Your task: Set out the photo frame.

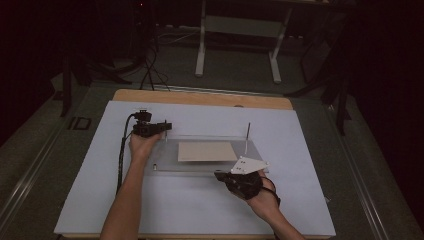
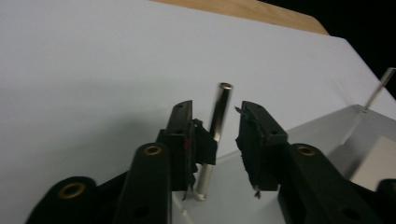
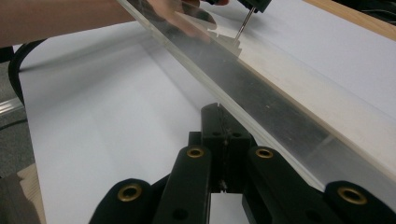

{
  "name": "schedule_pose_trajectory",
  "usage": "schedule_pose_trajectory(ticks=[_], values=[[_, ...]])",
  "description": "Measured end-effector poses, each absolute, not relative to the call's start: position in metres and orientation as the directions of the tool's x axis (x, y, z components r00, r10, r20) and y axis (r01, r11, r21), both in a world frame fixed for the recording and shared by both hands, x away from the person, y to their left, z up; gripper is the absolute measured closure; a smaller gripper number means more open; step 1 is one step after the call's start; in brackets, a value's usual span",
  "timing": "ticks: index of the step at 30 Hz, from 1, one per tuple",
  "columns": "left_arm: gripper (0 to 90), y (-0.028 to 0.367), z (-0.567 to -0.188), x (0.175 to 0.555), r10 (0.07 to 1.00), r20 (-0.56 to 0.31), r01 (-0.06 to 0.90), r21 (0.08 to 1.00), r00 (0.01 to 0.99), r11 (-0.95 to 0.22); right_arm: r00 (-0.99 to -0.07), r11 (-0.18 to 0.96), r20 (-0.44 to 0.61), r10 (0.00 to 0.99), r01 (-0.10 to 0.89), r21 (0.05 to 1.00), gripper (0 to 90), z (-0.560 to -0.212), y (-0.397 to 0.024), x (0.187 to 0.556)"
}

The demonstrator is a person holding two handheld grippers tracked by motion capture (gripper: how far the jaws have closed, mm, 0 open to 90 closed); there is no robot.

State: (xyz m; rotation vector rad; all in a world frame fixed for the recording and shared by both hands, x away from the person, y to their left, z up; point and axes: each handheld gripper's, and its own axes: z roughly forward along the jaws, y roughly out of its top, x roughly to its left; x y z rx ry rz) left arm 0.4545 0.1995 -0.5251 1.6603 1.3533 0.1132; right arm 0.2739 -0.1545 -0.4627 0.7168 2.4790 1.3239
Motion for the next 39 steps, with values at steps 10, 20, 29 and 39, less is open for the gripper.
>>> schedule_pose_trajectory(ticks=[10, 20, 29, 39], values=[[62.0, 0.204, -0.519, 0.444, 0.805, -0.435, 0.691, 0.721, 0.402, 0.045, -0.848, 0.46, 0.022, 0.529, 0.309, 0.833, 90.0, -0.458, -0.155, 0.277], [62.1, 0.208, -0.512, 0.427, 0.803, -0.388, 0.654, 0.757, 0.454, -0.004, -0.846, 0.446, 0.028, 0.533, 0.309, 0.84, 90.0, -0.453, -0.155, 0.28], [61.4, 0.209, -0.503, 0.409, 0.784, -0.341, 0.596, 0.801, 0.518, -0.046, -0.842, 0.436, 0.029, 0.538, 0.308, 0.845, 90.0, -0.449, -0.154, 0.284], [61.0, 0.212, -0.494, 0.38, 0.773, -0.295, 0.52, 0.853, 0.561, -0.052, -0.832, 0.419, 0.036, 0.553, 0.315, 0.852, 90.0, -0.444, -0.157, 0.287]])
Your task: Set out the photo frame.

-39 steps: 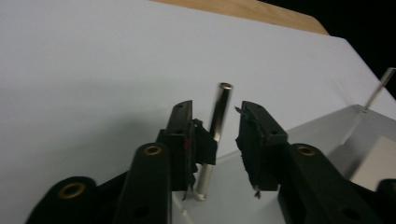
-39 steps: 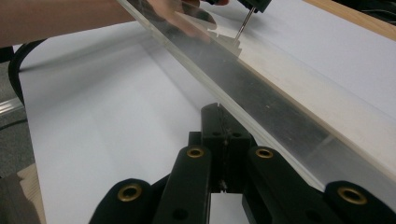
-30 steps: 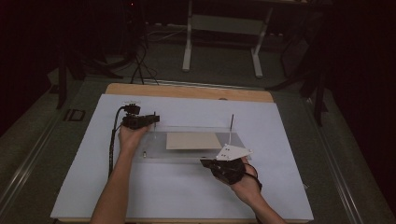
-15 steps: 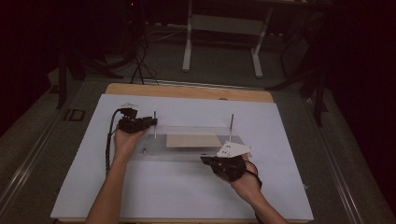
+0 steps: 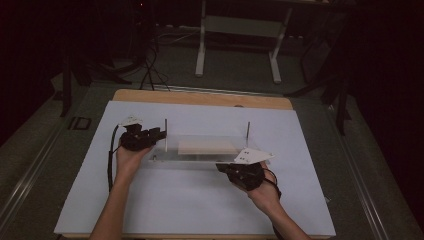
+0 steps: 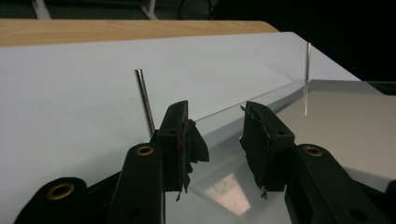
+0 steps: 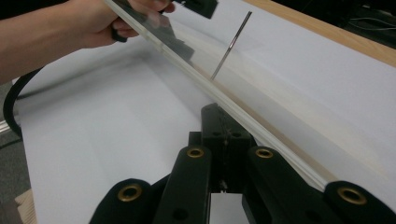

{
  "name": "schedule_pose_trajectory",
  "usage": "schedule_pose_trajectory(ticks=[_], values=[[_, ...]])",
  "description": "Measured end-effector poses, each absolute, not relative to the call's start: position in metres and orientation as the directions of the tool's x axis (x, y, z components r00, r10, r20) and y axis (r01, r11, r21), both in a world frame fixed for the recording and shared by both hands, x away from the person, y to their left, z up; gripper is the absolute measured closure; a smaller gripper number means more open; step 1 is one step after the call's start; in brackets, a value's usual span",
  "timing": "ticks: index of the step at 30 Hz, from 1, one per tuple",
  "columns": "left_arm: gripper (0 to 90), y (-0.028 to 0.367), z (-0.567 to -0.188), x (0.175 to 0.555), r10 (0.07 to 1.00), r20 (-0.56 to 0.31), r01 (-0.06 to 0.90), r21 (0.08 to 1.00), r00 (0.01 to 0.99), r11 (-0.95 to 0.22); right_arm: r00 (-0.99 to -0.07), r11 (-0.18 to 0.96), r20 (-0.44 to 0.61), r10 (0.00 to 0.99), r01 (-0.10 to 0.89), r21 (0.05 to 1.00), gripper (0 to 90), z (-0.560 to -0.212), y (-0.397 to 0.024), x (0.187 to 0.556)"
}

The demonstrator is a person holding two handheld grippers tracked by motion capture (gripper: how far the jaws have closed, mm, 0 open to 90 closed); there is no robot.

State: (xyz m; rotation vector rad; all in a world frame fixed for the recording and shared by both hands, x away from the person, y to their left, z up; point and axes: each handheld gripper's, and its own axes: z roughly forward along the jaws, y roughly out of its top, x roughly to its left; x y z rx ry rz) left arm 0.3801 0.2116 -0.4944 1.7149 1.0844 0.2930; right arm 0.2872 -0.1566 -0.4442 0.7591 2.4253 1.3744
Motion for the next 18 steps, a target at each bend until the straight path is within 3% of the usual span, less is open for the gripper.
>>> schedule_pose_trajectory(ticks=[18], values=[[58.4, 0.223, -0.491, 0.358, 0.772, -0.27, 0.475, 0.879, 0.576, -0.047, -0.818, 0.397, 0.04, 0.573, 0.321, 0.86, 90.0, -0.433, -0.158, 0.298]])
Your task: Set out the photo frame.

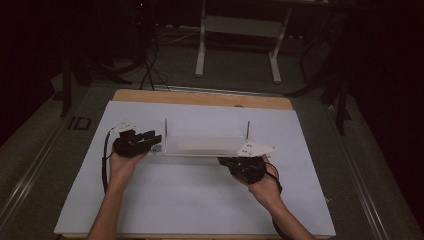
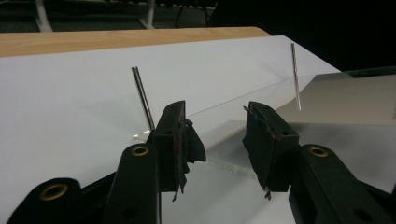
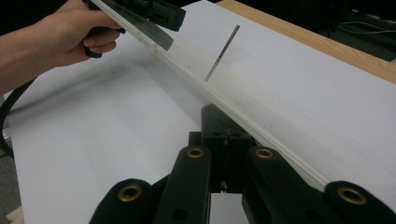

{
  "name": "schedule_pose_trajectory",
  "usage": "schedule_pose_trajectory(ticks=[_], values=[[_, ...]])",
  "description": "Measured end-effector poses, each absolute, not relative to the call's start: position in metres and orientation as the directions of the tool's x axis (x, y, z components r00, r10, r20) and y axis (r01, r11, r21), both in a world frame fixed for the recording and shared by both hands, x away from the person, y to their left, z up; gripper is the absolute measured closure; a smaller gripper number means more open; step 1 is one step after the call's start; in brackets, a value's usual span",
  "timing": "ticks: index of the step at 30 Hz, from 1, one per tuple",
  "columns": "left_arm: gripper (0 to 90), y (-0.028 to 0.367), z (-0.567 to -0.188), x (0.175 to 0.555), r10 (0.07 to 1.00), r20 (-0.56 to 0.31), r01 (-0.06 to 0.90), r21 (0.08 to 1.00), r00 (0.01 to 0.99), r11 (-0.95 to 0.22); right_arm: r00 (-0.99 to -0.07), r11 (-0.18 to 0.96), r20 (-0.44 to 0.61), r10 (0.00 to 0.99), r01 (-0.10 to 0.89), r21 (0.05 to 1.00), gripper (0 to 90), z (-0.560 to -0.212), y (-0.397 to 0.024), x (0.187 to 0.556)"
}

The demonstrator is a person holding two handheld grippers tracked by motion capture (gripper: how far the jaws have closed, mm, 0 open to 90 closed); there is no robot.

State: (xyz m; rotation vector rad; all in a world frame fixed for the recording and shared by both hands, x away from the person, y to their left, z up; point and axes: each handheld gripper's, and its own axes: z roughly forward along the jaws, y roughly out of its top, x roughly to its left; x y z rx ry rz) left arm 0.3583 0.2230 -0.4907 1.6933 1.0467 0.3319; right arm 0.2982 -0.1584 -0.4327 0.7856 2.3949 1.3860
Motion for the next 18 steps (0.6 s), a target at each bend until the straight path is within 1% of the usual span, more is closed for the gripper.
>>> schedule_pose_trajectory(ticks=[7, 15, 18], values=[[57.8, 0.227, -0.486, 0.353, 0.776, -0.254, 0.455, 0.889, 0.578, -0.047, -0.817, 0.394, 0.045, 0.575, 0.324, 0.86, 90.0, -0.43, -0.158, 0.301], [56.7, 0.237, -0.484, 0.344, 0.778, -0.256, 0.437, 0.899, 0.573, -0.026, -0.815, 0.386, 0.052, 0.577, 0.328, 0.862, 90.0, -0.427, -0.157, 0.304], [56.7, 0.242, -0.485, 0.34, 0.773, -0.271, 0.437, 0.9, 0.573, -0.008, -0.814, 0.381, 0.056, 0.579, 0.33, 0.864, 90.0, -0.426, -0.157, 0.305]])
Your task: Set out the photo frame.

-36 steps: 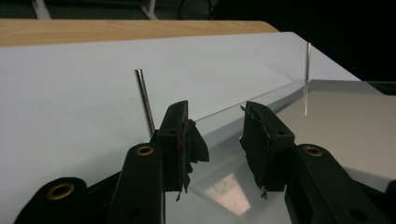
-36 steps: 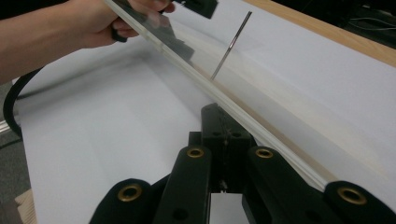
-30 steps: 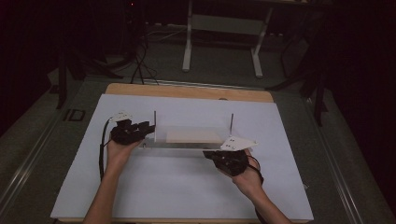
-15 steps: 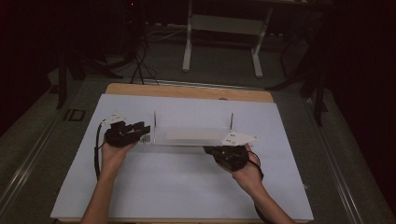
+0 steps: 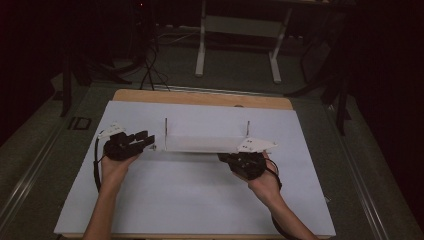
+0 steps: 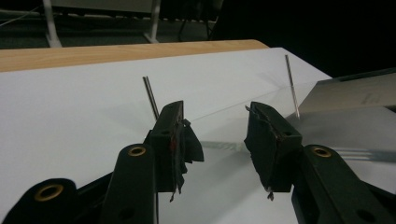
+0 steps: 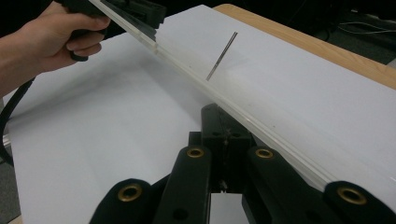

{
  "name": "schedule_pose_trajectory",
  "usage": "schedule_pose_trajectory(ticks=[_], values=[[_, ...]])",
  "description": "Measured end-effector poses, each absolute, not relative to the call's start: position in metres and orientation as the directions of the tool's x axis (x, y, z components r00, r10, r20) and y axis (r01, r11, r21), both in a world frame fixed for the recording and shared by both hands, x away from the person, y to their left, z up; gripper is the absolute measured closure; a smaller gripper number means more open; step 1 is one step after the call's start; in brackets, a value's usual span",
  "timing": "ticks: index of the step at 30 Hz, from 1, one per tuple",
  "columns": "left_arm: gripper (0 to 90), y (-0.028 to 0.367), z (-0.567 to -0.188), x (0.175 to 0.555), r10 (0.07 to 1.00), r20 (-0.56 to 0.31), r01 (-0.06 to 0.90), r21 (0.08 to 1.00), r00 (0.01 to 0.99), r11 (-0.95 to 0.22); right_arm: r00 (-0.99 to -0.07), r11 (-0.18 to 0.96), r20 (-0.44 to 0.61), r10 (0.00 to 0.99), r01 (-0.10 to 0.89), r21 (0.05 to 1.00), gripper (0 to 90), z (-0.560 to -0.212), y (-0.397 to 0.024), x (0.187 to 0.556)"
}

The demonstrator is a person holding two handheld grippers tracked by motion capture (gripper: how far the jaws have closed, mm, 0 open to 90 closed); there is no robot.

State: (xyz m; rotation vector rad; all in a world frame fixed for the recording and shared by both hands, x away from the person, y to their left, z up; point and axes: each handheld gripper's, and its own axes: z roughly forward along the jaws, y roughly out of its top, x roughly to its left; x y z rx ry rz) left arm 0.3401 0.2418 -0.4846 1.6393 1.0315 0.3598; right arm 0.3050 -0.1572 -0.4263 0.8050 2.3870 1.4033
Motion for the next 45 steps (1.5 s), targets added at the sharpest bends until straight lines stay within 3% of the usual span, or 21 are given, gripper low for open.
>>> schedule_pose_trajectory(ticks=[12, 24, 45], values=[[55.8, 0.251, -0.483, 0.327, 0.76, -0.254, 0.418, 0.908, 0.598, -0.025, -0.816, 0.376, 0.063, 0.574, 0.331, 0.865, 90.0, -0.423, -0.152, 0.31], [48.4, 0.236, -0.481, 0.322, 0.739, -0.148, 0.371, 0.917, 0.658, -0.147, -0.811, 0.365, 0.068, 0.581, 0.334, 0.869, 90.0, -0.418, -0.15, 0.316], [44.0, 0.21, -0.453, 0.34, 0.715, -0.028, 0.248, 0.947, 0.699, -0.206, -0.783, 0.339, 0.057, 0.62, 0.333, 0.88, 90.0, -0.405, -0.151, 0.333]])
